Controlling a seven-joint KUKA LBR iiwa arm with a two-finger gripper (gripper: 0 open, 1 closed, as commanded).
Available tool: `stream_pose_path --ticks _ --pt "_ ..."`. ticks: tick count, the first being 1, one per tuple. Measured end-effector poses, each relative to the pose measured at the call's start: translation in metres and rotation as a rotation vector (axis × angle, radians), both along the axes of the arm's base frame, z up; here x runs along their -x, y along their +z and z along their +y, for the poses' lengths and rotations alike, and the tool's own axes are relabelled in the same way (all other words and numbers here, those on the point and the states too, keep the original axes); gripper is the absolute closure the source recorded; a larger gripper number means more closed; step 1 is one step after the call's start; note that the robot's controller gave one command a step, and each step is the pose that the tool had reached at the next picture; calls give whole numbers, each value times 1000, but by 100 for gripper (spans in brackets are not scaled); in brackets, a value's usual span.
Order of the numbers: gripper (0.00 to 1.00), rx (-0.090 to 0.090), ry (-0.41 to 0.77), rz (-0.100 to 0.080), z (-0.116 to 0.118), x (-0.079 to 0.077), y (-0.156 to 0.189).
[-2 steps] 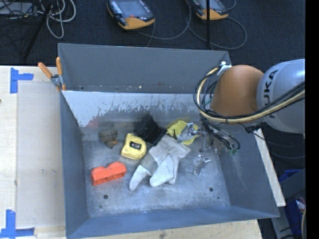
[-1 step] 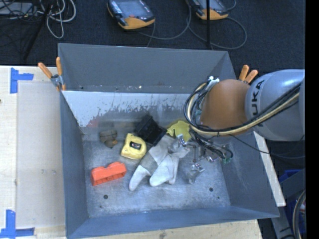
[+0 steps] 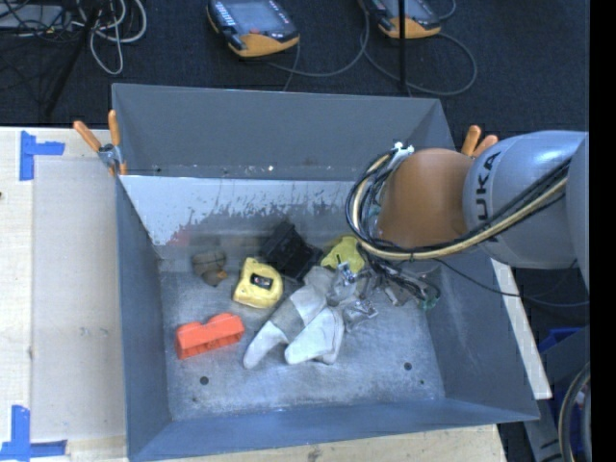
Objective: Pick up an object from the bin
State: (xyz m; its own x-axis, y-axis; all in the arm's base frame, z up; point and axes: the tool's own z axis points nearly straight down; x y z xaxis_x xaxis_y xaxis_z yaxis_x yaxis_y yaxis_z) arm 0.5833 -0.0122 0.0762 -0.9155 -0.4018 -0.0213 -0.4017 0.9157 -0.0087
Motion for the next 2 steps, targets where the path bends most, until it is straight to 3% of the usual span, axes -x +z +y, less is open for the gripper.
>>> stream_pose_path --ticks 2 --pt "100 0 1 8 0 2 3"
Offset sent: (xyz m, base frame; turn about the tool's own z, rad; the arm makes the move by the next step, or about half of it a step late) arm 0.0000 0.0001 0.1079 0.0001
